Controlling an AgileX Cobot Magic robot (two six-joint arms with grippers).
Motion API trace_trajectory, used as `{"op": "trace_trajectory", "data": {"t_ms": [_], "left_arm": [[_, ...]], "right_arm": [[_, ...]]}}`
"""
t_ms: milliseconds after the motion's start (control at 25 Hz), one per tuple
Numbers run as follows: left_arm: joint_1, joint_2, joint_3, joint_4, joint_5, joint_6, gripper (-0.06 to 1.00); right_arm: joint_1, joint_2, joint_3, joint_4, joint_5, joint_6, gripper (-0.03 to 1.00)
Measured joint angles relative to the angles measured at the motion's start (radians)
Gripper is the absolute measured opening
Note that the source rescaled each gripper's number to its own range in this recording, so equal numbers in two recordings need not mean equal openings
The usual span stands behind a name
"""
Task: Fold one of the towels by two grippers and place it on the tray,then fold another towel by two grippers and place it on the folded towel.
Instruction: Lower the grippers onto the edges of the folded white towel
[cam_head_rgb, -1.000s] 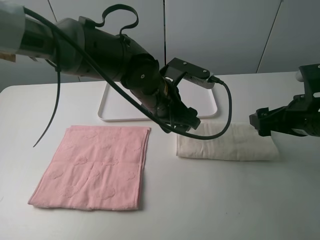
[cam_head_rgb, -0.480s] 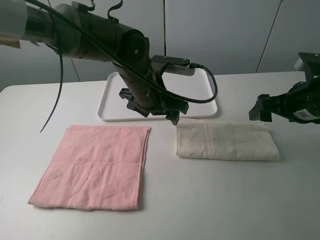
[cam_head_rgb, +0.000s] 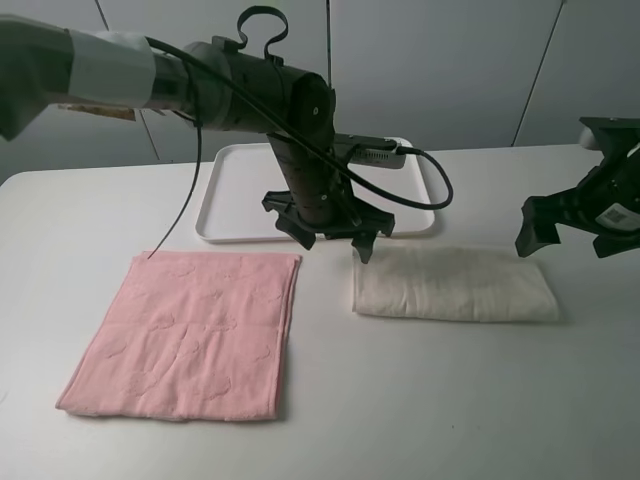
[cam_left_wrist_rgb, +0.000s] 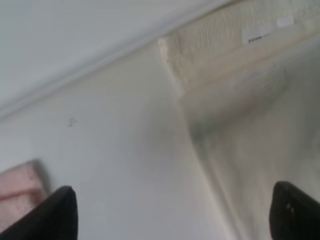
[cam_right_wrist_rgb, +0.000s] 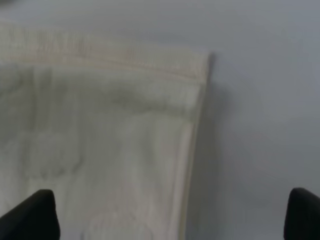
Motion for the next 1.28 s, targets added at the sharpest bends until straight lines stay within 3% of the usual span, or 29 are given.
{"op": "trace_trajectory", "data": {"t_ms": [560,1280], "left_arm": [[0.000,0.099,-0.075,-0.008,0.061,-0.043,0.98],[0.000,0.104,-0.084,0.060,0.073,-0.076,0.98]], "right_arm": [[0.000,0.099,-0.013,-0.007,0.008,0.001,0.97],[0.000,0.178,-0.061,-0.024,0.022,0.013,0.96]]}}
